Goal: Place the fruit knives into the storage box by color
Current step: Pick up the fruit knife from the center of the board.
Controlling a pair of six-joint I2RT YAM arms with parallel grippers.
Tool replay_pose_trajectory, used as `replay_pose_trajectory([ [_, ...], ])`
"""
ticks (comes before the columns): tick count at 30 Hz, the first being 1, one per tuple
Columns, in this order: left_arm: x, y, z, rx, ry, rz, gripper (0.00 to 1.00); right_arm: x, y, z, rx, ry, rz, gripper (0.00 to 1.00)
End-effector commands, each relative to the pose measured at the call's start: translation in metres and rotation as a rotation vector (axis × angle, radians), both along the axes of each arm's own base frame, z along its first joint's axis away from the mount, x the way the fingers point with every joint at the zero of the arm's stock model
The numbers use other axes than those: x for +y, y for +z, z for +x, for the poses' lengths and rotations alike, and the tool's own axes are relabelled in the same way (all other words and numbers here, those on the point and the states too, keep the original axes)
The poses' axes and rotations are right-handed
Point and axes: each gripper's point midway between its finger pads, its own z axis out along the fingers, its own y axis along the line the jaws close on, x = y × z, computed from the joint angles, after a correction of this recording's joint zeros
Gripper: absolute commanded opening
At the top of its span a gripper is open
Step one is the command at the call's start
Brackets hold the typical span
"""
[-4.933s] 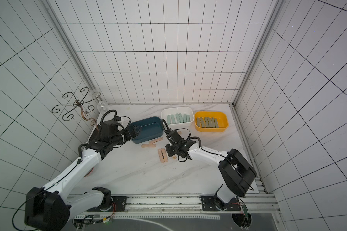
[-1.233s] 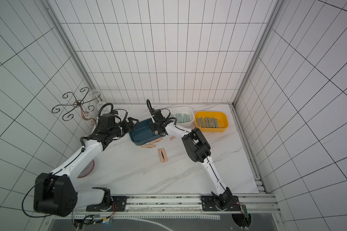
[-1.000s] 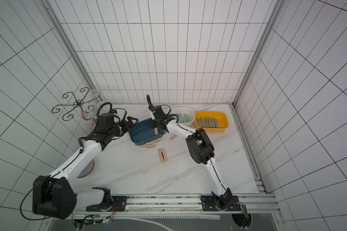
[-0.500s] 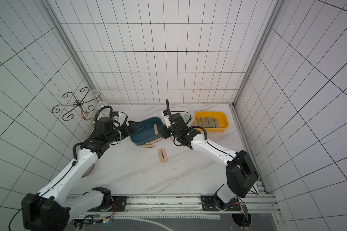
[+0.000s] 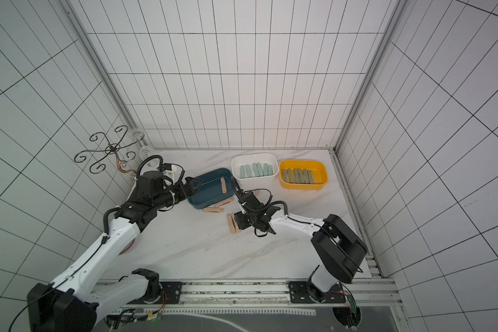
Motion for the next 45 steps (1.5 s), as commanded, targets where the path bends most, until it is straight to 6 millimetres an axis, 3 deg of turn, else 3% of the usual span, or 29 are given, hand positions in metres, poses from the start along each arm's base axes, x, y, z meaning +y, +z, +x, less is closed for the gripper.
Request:
replay_pose_trajectory([
  [1,0.001,-0.004,-0.002,0.007,0.011,0.006,0.97,-0.003,-0.024,-0.010,0.013,-0.001,-0.061,0.58],
  [13,0.001,-0.005,-0.002,0.006,0.013,0.004,0.97,-0.002,-0.046,-0.009,0.015,-0.005,-0.136,0.53],
  [24,0.001,-0.005,-0.001,0.004,0.013,0.004,0.97,-0.020,-0.051,0.001,-0.003,-0.053,-0.178,0.46],
  [32,0.001,-0.006,-0.001,0.002,0.016,0.000,0.97,-0.006,-0.050,0.001,-0.006,0.035,-0.163,0.58],
  [45,0.001,-0.005,0.000,0.000,0.020,0.001,0.97,0.009,-0.064,0.016,-0.004,0.040,-0.184,0.54],
])
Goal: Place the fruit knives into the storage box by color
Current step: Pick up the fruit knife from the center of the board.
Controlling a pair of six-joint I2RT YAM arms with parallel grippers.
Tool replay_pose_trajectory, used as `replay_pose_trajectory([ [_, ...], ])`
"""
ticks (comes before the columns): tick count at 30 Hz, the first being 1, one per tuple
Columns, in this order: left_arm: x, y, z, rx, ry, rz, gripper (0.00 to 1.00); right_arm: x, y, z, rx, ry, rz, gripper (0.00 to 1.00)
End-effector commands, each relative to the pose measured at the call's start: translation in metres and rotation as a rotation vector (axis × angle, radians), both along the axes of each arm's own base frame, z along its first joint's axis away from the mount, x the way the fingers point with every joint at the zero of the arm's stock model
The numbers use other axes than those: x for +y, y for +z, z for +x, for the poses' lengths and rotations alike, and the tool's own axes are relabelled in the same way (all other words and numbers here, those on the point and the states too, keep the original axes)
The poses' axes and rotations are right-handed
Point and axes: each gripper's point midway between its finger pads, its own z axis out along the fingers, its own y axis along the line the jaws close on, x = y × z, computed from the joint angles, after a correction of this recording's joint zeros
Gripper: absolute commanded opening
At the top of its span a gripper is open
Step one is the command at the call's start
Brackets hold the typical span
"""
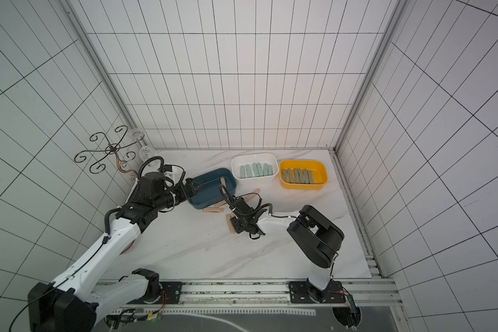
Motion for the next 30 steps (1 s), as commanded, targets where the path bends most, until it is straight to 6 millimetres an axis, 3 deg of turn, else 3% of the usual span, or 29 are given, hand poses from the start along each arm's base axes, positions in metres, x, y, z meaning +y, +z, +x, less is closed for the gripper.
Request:
replay_pose_trajectory([
  [1,0.001,0.002,0.001,-0.015,0.011,-0.002,0.97,-0.004,-0.019,0.000,0.061,0.002,-0.056,0.52],
  [15,0.001,0.003,0.002,-0.019,0.013,-0.002,0.97,-0.010,-0.022,0.002,0.048,-0.013,-0.069,0.31],
  [30,-0.001,0.002,0.006,-0.016,0.013,-0.011,0.97,-0.020,0.054,0.020,-0.043,-0.090,0.107,0.27],
])
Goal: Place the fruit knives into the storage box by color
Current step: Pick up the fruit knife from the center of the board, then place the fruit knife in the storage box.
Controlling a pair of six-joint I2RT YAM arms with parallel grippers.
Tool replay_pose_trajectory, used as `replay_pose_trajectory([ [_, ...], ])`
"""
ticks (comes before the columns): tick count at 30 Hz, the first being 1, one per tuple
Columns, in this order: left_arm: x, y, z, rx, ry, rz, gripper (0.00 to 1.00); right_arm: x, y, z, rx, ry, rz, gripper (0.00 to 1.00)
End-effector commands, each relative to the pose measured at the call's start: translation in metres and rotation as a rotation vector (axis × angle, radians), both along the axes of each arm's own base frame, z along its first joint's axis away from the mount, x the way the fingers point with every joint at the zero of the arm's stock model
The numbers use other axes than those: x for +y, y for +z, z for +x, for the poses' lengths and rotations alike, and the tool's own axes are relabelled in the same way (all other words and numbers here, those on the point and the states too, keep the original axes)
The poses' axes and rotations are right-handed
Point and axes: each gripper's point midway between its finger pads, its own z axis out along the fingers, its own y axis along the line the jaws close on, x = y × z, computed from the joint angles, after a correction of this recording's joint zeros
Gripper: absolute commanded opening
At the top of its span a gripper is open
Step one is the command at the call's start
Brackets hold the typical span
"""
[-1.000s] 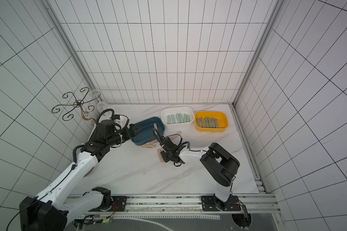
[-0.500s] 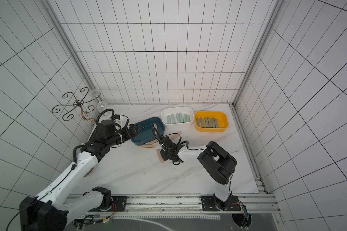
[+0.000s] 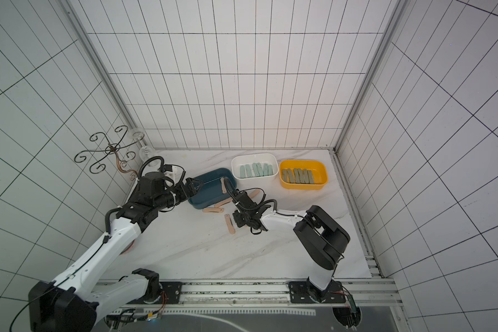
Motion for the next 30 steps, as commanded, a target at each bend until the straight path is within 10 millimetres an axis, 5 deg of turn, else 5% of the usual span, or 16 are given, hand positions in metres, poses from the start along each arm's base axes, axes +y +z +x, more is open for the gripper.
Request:
replay_pose_trajectory([
  [1,0.000,0.003,0.005,-0.019,0.013,-0.007,0.97,-0.006,0.020,0.000,-0.008,-0.012,0.049,0.27],
  [8,0.010,0.011,0.022,-0.062,0.079,-0.002,0.97,0.015,0.086,0.024,-0.088,0.006,0.159,0.27],
  [15,0.028,0.019,0.049,-0.075,0.125,0.002,0.97,0.064,0.132,0.065,-0.139,0.048,0.253,0.27],
  [23,0.043,0.015,0.064,-0.067,0.159,0.010,0.97,0.113,0.148,0.118,-0.199,0.062,0.307,0.27],
  [30,0.049,0.012,0.070,-0.056,0.158,0.022,0.97,0.140,0.130,0.154,-0.238,0.062,0.317,0.27],
])
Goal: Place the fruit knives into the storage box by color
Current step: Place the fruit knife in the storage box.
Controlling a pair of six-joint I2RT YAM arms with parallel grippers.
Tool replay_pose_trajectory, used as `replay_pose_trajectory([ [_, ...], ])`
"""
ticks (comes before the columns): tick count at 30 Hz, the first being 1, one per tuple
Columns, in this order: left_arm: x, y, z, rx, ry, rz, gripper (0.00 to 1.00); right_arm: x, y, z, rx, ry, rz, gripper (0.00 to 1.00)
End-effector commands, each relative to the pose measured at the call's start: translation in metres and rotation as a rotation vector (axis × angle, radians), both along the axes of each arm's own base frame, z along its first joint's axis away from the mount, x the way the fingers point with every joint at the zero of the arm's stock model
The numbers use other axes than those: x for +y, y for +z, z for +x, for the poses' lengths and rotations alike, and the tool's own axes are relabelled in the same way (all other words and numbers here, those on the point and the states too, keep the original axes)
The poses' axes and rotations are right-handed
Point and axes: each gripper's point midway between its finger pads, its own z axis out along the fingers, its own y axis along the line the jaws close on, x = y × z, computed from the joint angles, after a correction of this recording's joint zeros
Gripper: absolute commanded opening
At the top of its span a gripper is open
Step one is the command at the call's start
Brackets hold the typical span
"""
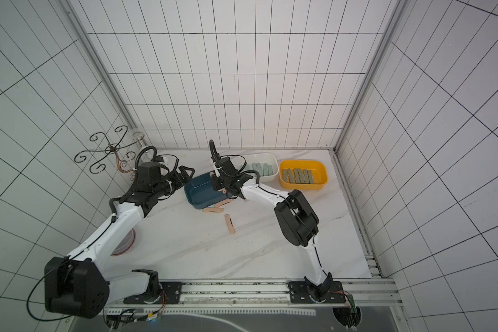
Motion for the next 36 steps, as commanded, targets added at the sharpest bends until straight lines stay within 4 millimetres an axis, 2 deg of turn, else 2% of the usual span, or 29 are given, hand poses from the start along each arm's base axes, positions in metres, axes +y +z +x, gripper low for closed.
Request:
replay_pose_trajectory([
  [1,0.001,0.018,0.009,-0.053,-0.010,0.007,0.97,0.019,0.046,0.027,-0.106,0.005,0.077,0.27],
  [12,0.001,0.016,0.011,-0.045,-0.030,0.000,0.97,0.026,0.006,0.053,-0.111,-0.013,0.050,0.27],
  [21,0.000,0.015,0.011,-0.044,-0.041,0.003,0.97,0.027,-0.028,0.057,-0.080,-0.013,0.010,0.28],
  [25,0.000,0.017,0.011,-0.046,-0.044,0.004,0.97,0.028,-0.038,0.058,-0.069,-0.007,0.003,0.28],
  [31,0.001,0.018,0.011,-0.047,-0.043,0.006,0.97,0.027,-0.047,0.059,-0.059,-0.009,-0.007,0.33],
  [34,0.000,0.018,0.011,-0.047,-0.045,0.004,0.97,0.027,-0.043,0.059,-0.061,-0.008,-0.003,0.41],
  [36,0.000,0.019,0.011,-0.047,-0.045,0.002,0.97,0.028,-0.033,0.060,-0.069,-0.003,0.007,0.44],
])
